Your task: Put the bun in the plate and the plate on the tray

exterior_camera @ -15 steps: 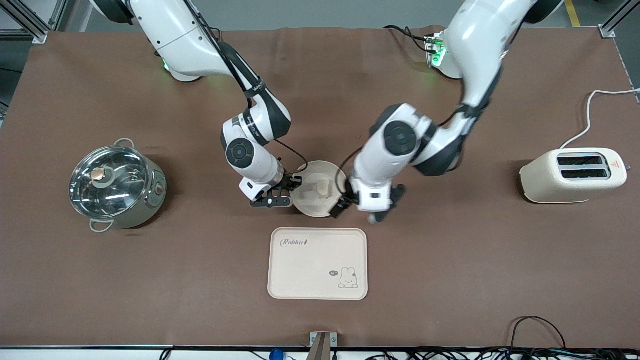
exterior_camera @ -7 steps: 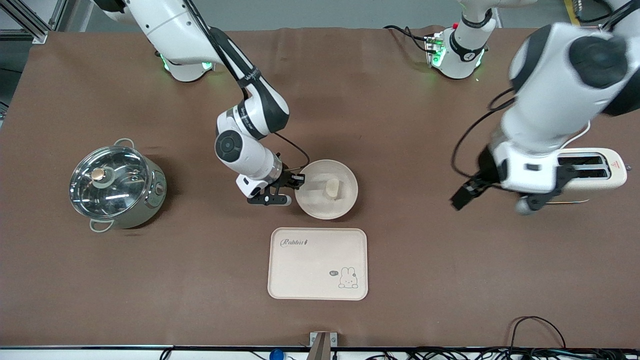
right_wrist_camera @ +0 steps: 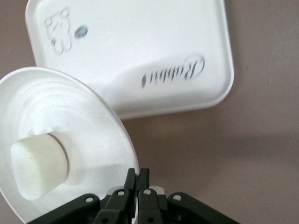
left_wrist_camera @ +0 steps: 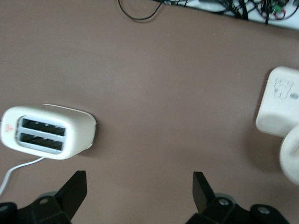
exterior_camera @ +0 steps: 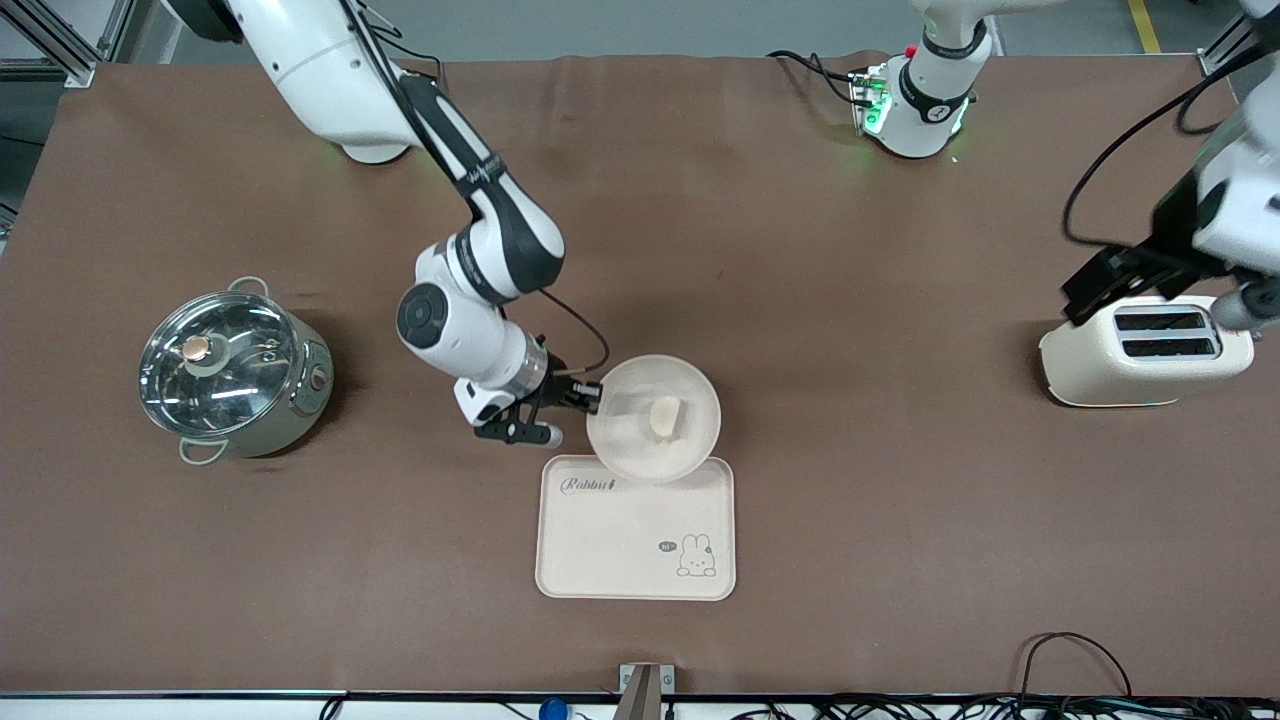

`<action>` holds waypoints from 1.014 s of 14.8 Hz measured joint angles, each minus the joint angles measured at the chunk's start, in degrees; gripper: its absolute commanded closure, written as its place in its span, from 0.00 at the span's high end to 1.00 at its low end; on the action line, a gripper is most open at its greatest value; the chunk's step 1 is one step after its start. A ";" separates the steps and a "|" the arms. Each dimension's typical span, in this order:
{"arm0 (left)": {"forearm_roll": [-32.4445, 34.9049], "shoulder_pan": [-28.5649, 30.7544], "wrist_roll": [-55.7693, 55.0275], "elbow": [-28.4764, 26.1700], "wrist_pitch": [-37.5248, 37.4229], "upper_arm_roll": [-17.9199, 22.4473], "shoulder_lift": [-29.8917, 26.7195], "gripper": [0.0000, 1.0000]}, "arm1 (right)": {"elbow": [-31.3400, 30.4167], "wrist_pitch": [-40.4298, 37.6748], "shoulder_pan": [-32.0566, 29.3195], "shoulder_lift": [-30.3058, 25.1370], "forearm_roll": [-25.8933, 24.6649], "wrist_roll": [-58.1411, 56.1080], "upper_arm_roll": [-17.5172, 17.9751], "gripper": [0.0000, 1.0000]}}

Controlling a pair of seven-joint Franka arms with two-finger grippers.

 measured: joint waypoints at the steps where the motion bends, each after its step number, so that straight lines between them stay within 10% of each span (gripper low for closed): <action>1: -0.90 -1.27 3.60 -0.30 -2.07 3.09 -1.34 1.00 | 2.75 0.06 -1.00 2.58 0.01 0.32 -0.06 0.00; 8: -2.28 -2.26 8.53 -4.00 -5.17 6.88 -5.56 1.00 | 23.93 -5.88 -4.15 18.14 0.00 2.11 -1.99 0.00; 15: -2.29 -2.41 8.53 -4.03 -5.52 6.89 -5.85 1.00 | 26.95 -8.67 -3.29 20.27 -1.71 2.14 -2.88 0.07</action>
